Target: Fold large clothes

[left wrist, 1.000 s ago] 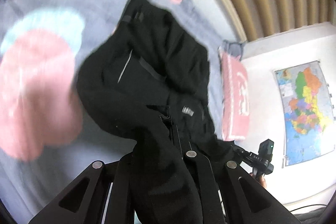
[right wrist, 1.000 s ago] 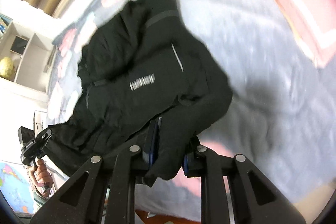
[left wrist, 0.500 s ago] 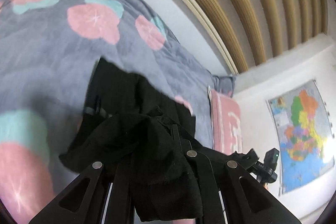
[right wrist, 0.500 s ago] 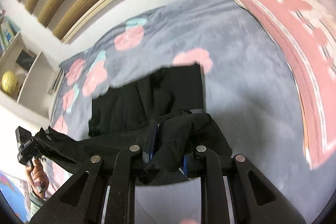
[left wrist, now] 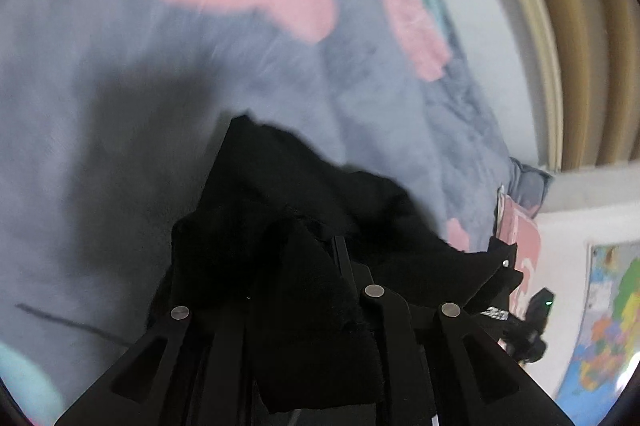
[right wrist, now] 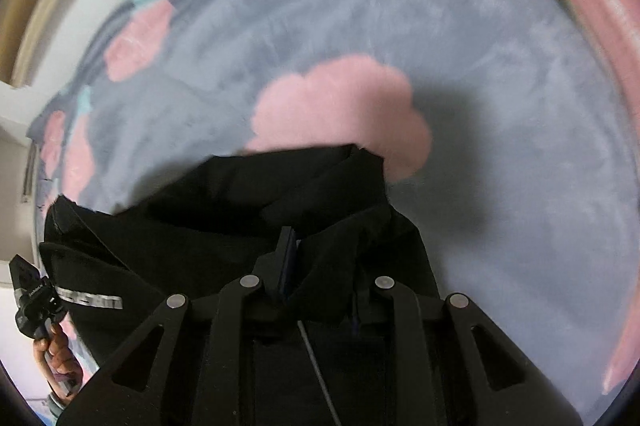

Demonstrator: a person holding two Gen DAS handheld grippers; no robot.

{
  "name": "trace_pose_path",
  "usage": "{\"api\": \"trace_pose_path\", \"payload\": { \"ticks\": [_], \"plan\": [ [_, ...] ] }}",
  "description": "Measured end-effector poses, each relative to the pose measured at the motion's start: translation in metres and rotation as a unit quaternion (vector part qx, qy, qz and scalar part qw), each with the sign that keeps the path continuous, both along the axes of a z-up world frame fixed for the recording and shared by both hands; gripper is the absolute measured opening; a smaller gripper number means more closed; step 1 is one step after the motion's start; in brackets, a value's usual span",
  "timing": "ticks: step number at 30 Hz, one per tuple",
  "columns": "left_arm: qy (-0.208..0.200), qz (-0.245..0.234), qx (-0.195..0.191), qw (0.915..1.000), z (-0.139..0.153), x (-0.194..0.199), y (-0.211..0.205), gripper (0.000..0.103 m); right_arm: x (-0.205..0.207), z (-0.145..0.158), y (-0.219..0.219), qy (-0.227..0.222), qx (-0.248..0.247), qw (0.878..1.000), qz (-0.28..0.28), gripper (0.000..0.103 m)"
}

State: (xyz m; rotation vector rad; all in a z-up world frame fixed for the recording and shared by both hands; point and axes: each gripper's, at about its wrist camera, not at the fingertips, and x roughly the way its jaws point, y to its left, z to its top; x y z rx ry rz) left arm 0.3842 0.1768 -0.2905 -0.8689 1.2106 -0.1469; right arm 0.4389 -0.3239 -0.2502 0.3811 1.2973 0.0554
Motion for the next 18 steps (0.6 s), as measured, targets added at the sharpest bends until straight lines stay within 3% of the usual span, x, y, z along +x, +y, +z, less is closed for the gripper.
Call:
{"api": "trace_pose_path", "payload": {
  "ticks": [3, 7, 13, 16, 18],
  "plan": [
    [-0.01, -0.014, -0.003, 0.9999, -0.016, 0.002, -0.001, 0.018, 0.007, -0.02, 0.006, 0.01, -0.008, 1.0, 0.006, 0.024],
    [-0.014, -0.059, 0.013, 0.9981, -0.006, 0.005, -0.004, 0.018, 0.005, -0.02, 0.007, 0.012, -0.009, 1.0, 0.019, 0.025],
    [-0.051, -0.148, 0.043, 0.9867, 0.057, -0.007, 0.002, 0.022, -0.018, 0.026, -0.015, -0.022, 0.051, 0.998, 0.025, 0.035],
    [-0.065, -0.188, 0.024, 0.9798, 0.083, -0.023, 0.014, 0.025, -0.038, 0.06, -0.032, -0.05, 0.104, 0.993, 0.026, 0.049],
    [-0.061, -0.21, -0.01, 0.9757, 0.093, -0.032, 0.023, 0.029, -0.051, 0.08, -0.043, -0.073, 0.11, 0.991, 0.023, 0.073]
  ]
}}
